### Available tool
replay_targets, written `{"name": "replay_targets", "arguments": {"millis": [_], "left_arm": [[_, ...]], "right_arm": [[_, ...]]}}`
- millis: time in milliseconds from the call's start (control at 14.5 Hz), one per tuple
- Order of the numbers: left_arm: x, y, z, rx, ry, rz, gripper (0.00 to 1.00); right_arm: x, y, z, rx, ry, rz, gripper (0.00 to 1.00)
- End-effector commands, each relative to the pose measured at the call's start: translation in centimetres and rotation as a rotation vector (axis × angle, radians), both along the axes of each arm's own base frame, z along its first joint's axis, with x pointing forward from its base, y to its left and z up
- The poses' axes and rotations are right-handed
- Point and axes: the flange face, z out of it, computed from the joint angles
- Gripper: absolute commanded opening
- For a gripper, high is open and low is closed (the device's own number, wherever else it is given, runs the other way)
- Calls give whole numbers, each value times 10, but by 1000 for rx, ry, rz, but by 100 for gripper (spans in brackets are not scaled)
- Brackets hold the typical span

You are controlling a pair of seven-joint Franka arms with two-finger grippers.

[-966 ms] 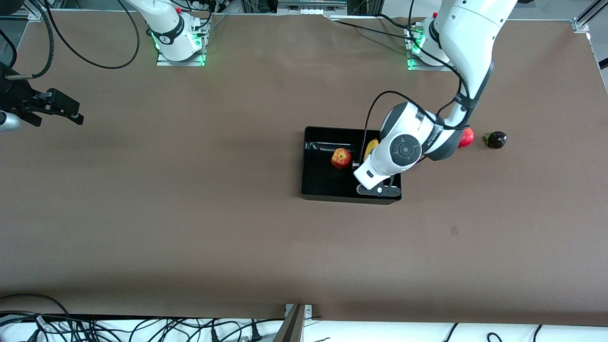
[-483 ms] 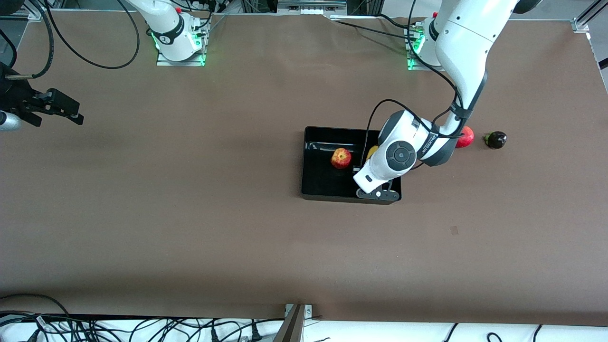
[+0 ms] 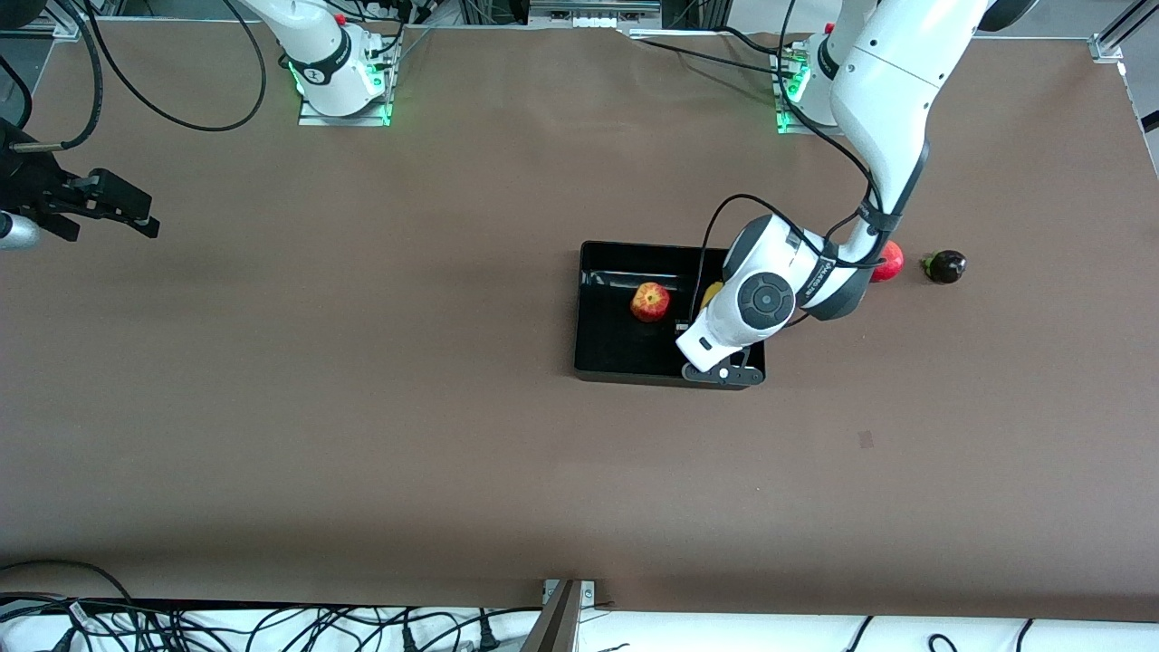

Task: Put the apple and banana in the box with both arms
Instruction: 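Lower the banana into the box beside the apple and open the left gripper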

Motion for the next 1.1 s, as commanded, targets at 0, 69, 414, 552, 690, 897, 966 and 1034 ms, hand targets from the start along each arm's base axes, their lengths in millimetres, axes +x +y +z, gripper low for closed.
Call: {"name": "replay_targets", "arguments": {"millis": [0, 69, 414, 552, 690, 897, 966, 1034], "left_arm": [[3, 1, -1, -3, -26, -21, 23], [3, 1, -4, -2, -23, -22, 27], [3, 3, 5, 37, -22, -38, 100], [7, 2, 43, 81, 33, -9, 100], [15, -6, 79, 105, 73, 32, 100], [18, -21, 107, 98, 53, 127, 100], [16, -32, 107, 88, 44, 157, 100], [17, -37, 108, 74, 23, 185, 100]], "right_arm": [[1, -2, 6, -16, -8, 8, 100], [1, -2, 6, -16, -8, 8, 100], [2, -2, 5, -16, -6, 8, 100], [1, -2, 6, -16, -8, 8, 100], [1, -2, 6, -16, -8, 8, 100], [1, -2, 6, -16, -8, 8, 100], [2, -3, 5, -16, -6, 5, 100], [2, -2, 5, -16, -6, 8, 100]]}}
